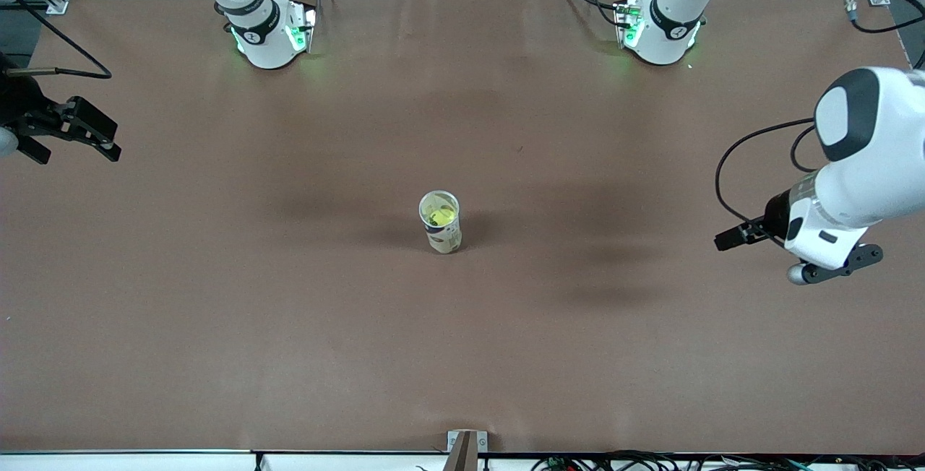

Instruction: Insert tennis ball vertically with right arm

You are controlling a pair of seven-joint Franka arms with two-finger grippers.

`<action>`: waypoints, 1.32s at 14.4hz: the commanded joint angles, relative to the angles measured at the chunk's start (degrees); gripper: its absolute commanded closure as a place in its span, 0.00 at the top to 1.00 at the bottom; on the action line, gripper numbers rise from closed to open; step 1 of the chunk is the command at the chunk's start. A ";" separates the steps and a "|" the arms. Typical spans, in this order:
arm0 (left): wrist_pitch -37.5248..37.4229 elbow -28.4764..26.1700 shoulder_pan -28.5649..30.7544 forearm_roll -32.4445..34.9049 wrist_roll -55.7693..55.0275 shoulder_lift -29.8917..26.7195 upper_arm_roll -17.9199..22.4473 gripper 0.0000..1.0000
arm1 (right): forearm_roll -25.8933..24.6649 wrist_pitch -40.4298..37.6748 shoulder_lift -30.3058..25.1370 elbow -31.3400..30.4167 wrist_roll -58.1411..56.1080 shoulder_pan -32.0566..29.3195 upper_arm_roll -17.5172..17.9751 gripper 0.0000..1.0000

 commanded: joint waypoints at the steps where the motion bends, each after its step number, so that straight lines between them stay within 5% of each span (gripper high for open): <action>1: -3.73 0.61 1.09 -1.00 6.24 -2.17 -0.55 1.00 | -0.36 -0.05 0.41 0.84 -0.21 0.23 -0.08 1.00; 7: -4.53 0.52 -7.95 -2.32 3.26 -6.20 4.54 1.00 | -0.45 -0.05 0.41 0.84 -0.21 0.23 0.01 1.00; 19: -10.76 0.87 -7.87 -2.15 9.68 -12.27 4.64 1.00 | -0.45 -0.05 0.68 0.84 -0.21 0.23 0.01 1.00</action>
